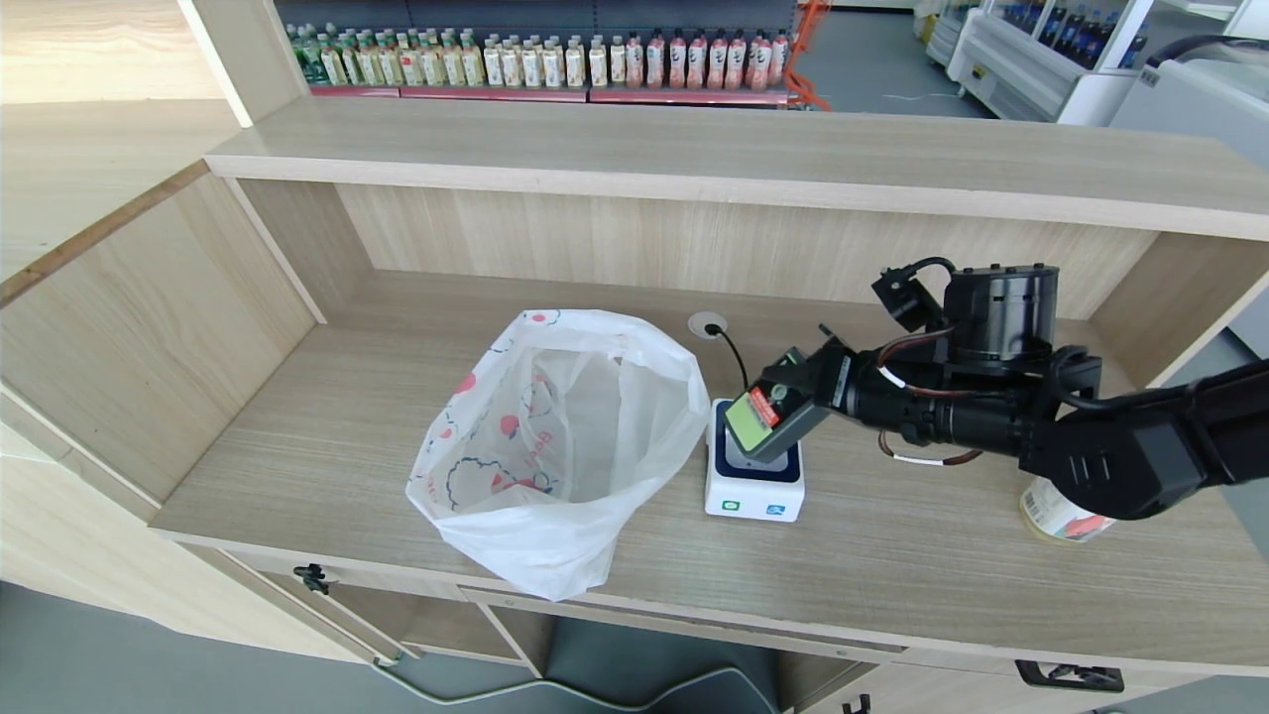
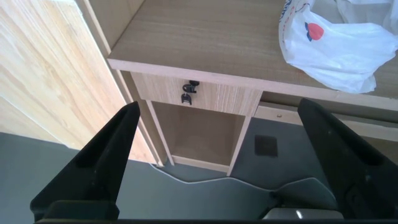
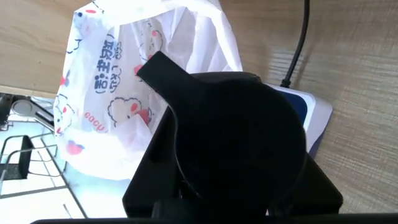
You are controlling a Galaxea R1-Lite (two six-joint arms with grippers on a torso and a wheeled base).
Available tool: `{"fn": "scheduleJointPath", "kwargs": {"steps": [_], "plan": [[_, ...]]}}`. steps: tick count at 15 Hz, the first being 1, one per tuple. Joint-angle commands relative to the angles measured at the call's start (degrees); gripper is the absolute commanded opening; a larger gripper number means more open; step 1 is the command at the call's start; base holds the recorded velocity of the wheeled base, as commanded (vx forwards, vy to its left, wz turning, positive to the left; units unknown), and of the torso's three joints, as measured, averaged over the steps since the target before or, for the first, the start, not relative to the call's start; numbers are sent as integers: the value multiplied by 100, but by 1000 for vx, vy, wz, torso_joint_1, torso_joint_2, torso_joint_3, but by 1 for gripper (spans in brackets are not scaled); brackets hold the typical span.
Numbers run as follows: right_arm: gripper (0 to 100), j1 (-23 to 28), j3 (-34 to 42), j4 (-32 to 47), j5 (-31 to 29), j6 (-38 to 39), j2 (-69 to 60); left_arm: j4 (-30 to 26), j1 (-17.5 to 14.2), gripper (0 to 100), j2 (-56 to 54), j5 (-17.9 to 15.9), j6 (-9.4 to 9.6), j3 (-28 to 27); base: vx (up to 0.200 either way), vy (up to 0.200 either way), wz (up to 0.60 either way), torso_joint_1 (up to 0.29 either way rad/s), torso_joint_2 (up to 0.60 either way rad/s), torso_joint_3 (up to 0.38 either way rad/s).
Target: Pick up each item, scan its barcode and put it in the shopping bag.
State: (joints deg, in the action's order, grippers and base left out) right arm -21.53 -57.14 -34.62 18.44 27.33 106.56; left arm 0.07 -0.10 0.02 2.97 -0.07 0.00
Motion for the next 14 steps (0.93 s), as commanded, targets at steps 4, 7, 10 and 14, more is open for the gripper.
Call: {"fn": "scheduleJointPath", "kwargs": {"steps": [4,7,10,14], "plan": [[0,-167,-131,-10,10,0,251,1,1,100,-2,1,-1,0,0,0,0,0,0,0],[0,-185,-236,-1,1,-9,357,1,1,100,-2,1,-1,0,0,0,0,0,0,0],[0,-185,-272,-1,-8,-17,427,1,1,100,-2,1,-1,0,0,0,0,0,0,0],[0,-185,-272,8,-8,-44,339,1,1,100,-2,1,-1,0,0,0,0,0,0,0]]}}
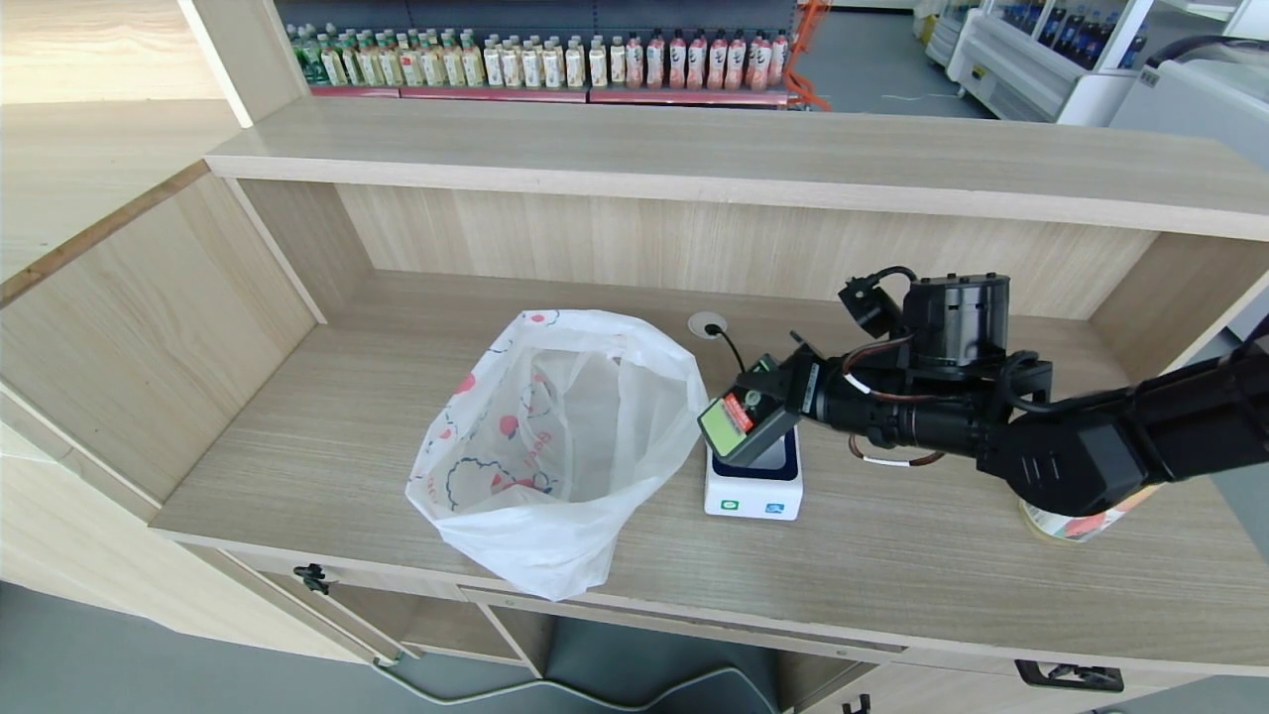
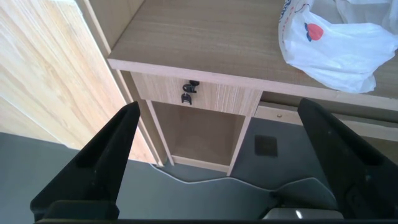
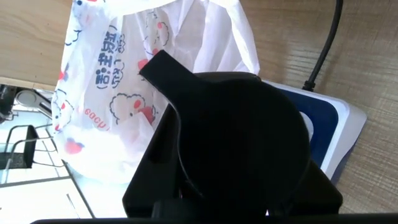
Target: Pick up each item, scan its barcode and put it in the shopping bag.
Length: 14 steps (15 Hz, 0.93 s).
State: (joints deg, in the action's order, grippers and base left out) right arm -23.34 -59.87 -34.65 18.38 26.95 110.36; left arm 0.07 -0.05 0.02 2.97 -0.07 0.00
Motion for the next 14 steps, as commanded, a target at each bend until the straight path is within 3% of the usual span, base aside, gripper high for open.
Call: {"fn": "scheduleJointPath", "kwargs": {"steps": [1,4,6,8,11,14], "plan": [[0,23,-7,10,-1,3,-278,1,-4,100,-2,1,-1,0,0,0,0,0,0,0],[0,313,45,336,7,-182,-1421,1,-4,100,-2,1,-1,0,0,0,0,0,0,0],[0,665,520,1030,-89,-2397,-2405,1,-4,100,-2,1,-1,0,0,0,0,0,0,0],[0,1086,1091,634,-406,-4515,-2590,1,-4,100,-2,1,-1,0,0,0,0,0,0,0],[0,1148,1715,-411,-1021,-4849,-2555,1,-4,100,-2,1,-1,0,0,0,0,0,0,0],[0,1148,2076,-447,-1056,-4814,-2695,1,-4,100,-2,1,25,0,0,0,0,0,0,0]]}}
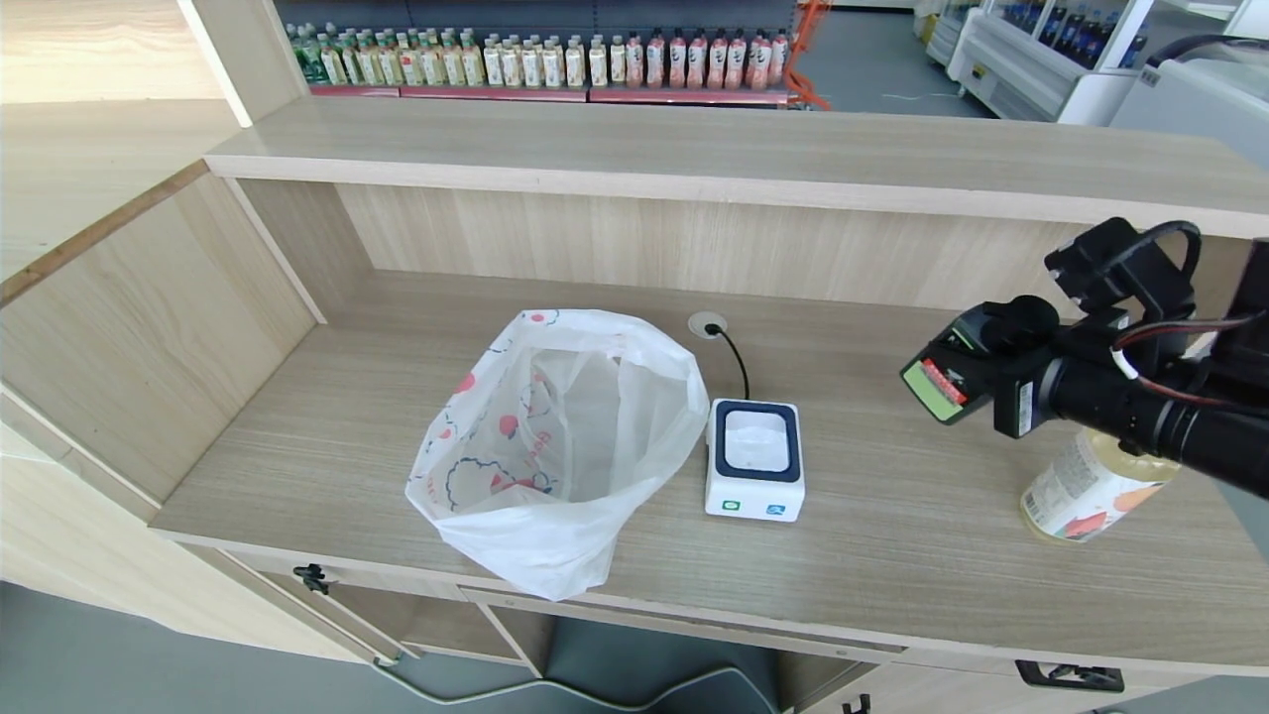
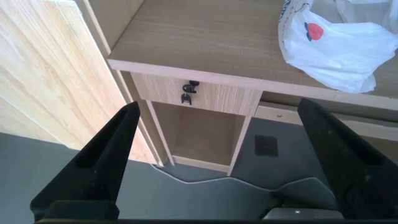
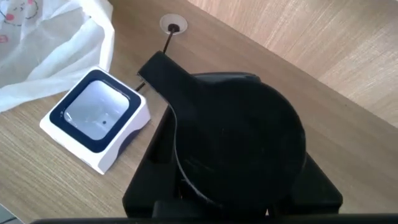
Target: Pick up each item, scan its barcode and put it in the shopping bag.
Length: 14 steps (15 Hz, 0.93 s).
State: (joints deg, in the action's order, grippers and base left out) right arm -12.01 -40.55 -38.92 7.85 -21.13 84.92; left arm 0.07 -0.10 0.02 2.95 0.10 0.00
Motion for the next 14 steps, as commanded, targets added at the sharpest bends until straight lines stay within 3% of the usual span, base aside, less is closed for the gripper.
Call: {"fn": "scheduleJointPath", "kwargs": {"steps": [1,8,14], "plan": [[0,23,196,-19,-3,56,-178,1,1,100,-2,4,-1,0,0,0,0,0,0,0],[0,14,381,-27,138,522,-283,1,1,100,-2,4,8,0,0,0,0,0,0,0],[0,-197,231,-344,349,1023,16,1,1,100,-2,4,-1,0,0,200,0,1,2,2]]}}
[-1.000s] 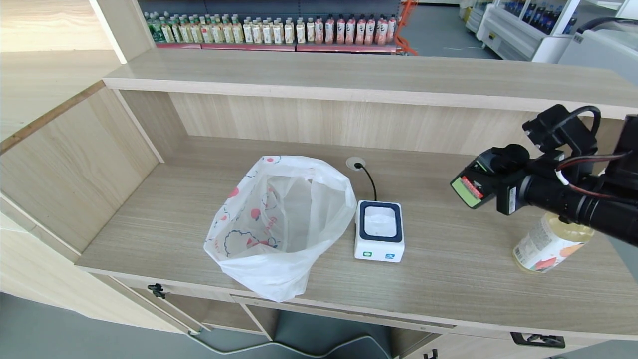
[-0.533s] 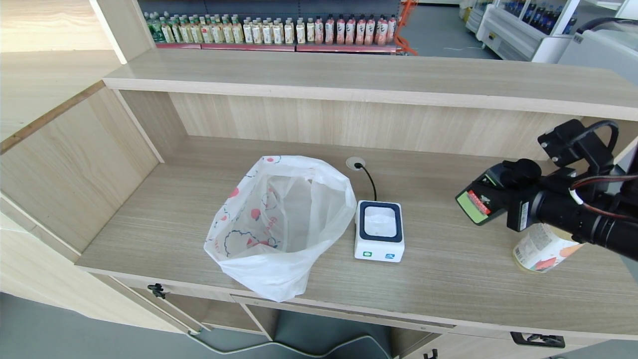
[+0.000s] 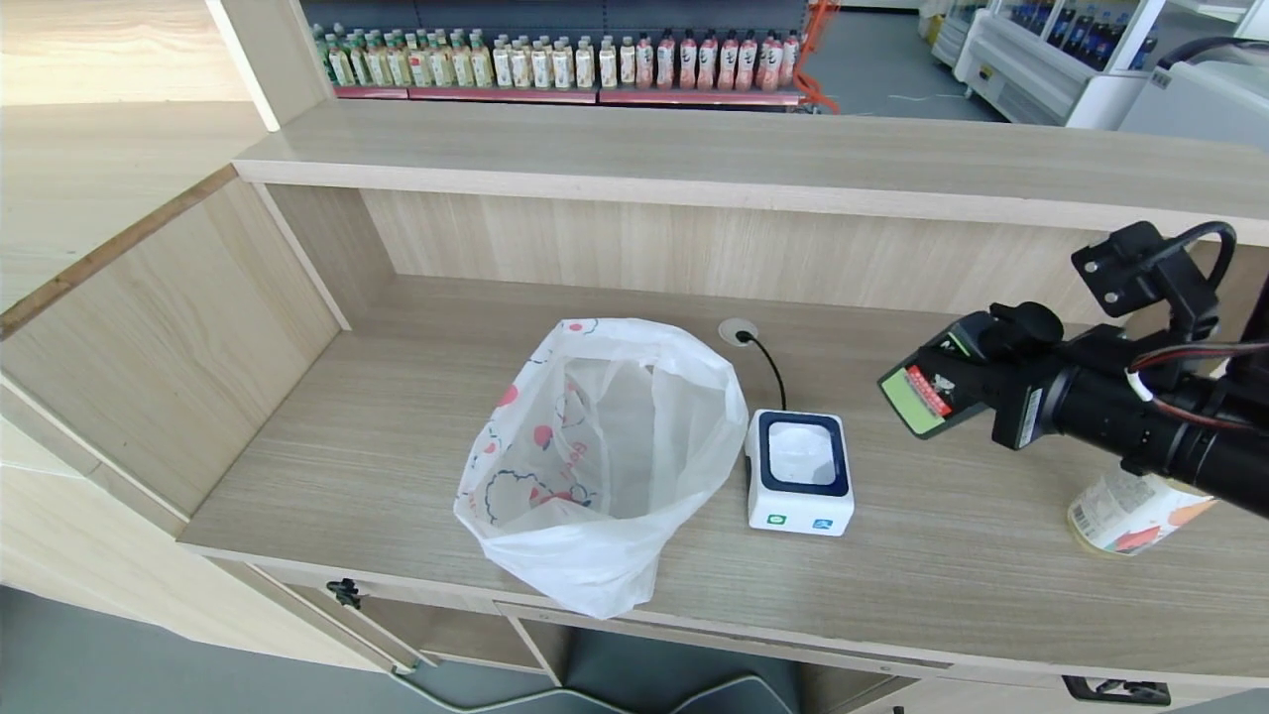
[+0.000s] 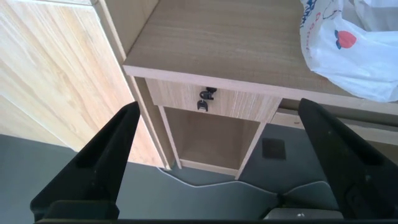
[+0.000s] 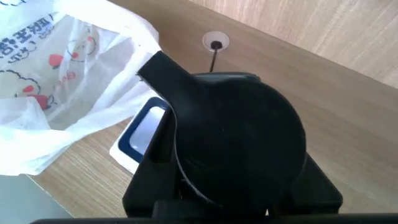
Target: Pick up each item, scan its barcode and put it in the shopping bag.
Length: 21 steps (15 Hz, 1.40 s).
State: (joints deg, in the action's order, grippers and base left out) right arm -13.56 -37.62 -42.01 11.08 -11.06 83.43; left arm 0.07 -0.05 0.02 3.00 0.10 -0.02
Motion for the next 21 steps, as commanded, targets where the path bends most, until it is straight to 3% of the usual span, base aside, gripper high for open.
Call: {"fn": "scheduleJointPath", "kwargs": {"steps": [1,4,7,11,17,21], "plan": [[0,-42,-149,-106,122,42,279,1,-4,100,-2,-1,-1,2,0,200,0,-2,-2,7],[0,-174,-466,-158,140,332,701,1,-4,100,-2,-1,8,2,0,200,0,2,2,4],[0,-534,-1239,-167,166,1088,1509,1,-4,100,-2,-1,8,2,0,200,0,2,4,2],[0,-692,-1960,-150,571,1158,2256,1,-4,100,-2,-1,-19,2,0,0,0,0,0,0],[0,-938,-2048,-264,535,1176,2898,1,-4,100,-2,-1,-19,2,0,0,0,0,0,0],[0,-947,-2056,-1090,509,1027,3504,1,-4,100,-2,-1,-19,2,0,0,0,0,0,0]]}}
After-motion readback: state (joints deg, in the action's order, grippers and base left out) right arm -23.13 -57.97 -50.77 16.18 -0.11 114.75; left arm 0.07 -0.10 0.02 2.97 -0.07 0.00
